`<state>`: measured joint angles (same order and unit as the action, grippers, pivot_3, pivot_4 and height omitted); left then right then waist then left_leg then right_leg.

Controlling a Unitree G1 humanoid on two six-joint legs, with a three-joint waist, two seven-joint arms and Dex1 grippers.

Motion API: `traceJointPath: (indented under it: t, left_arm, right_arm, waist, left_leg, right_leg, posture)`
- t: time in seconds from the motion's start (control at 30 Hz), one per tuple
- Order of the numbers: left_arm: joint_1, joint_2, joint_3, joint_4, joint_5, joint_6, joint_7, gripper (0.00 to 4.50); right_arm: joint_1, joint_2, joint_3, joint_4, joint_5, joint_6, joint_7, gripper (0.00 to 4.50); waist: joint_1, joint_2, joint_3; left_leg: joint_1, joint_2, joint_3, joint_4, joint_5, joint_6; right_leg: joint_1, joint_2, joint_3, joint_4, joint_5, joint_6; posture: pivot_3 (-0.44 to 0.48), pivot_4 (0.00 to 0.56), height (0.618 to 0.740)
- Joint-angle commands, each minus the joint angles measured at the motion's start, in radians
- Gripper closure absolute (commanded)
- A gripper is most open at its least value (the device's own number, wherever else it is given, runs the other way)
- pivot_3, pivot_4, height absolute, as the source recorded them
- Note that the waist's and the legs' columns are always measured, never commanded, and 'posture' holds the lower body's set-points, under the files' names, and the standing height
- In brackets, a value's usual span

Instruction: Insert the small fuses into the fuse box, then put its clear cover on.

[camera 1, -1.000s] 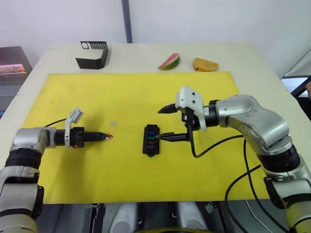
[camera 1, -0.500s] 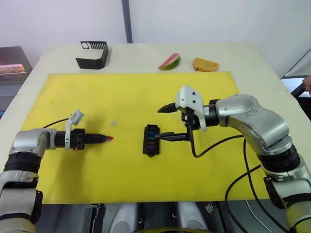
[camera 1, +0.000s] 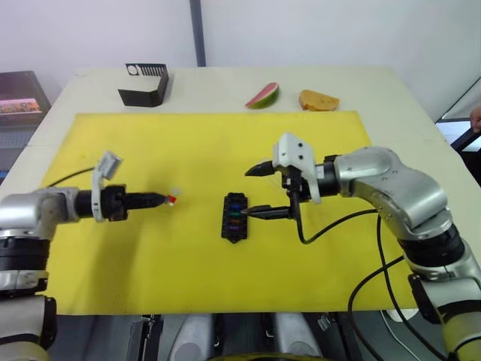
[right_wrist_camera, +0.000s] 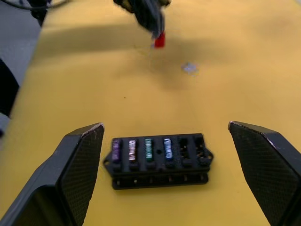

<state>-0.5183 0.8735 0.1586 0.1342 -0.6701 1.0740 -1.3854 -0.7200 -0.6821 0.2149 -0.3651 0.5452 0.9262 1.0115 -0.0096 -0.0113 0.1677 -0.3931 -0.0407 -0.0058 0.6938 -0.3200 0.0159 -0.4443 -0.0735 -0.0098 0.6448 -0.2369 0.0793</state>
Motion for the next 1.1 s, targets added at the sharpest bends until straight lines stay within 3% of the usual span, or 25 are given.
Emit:
traceJointPath:
  t: [0.03, 0.2, 0.43, 0.67, 1.1]
  left_arm:
    - [-0.043, -0.019, 0.062, -0.202, -0.134, 0.067, 0.059, 4.46]
    - [-0.068, -0.13, 0.033, -0.353, -0.205, 0.048, 0.165, 4.46]
    - [-0.073, -0.167, -0.032, -0.358, -0.155, -0.095, 0.187, 4.46]
    - [-0.127, -0.218, -0.089, -0.275, -0.085, -0.238, 0.196, 4.46]
    - [-0.139, -0.171, -0.111, -0.273, -0.091, -0.276, 0.121, 4.46]
  right_arm:
    - [-0.036, 0.071, -0.149, 0.042, 0.178, 0.19, -0.055, 0.0]
    - [-0.083, 0.21, -0.286, 0.105, 0.375, 0.425, -0.163, 0.0]
    - [-0.104, 0.266, -0.332, 0.107, 0.428, 0.443, -0.26, 0.0]
    - [-0.038, 0.261, -0.266, 0.071, 0.382, 0.33, -0.268, 0.0]
    - [0.002, 0.226, -0.171, 0.062, 0.328, 0.193, -0.224, 0.0]
  waist:
    - [-0.001, 0.0, 0.0]
    - [-0.002, 0.0, 0.0]
    - [-0.003, 0.0, 0.0]
    - [-0.003, 0.0, 0.0]
    - [-0.003, 0.0, 0.0]
  left_leg:
    - [0.0, 0.0, 0.0, 0.0, 0.0, 0.0]
    - [0.001, 0.0, 0.0, 0.0, 0.002, -0.003]
    - [0.001, 0.0, 0.0, -0.001, 0.003, -0.005]
    - [0.0, -0.001, 0.0, 0.0, 0.003, -0.005]
    - [0.001, -0.001, 0.0, -0.001, 0.002, -0.004]
  right_leg:
    - [0.0, 0.0, 0.0, 0.0, 0.0, 0.0]
    - [0.0, 0.0, 0.0, 0.0, 0.0, 0.0]
    - [0.0, 0.001, 0.0, 0.0, 0.0, 0.0]
    - [0.001, 0.001, 0.0, 0.0, 0.0, 0.0]
    - [0.0, 0.001, 0.0, 0.0, 0.0, 0.0]
  posture:
    - [0.0, 0.15, 0.74]
    - [0.0, 0.15, 0.74]
    - [0.0, 0.15, 0.74]
    - [0.0, 0.15, 0.74]
    - [0.0, 0.15, 0.74]
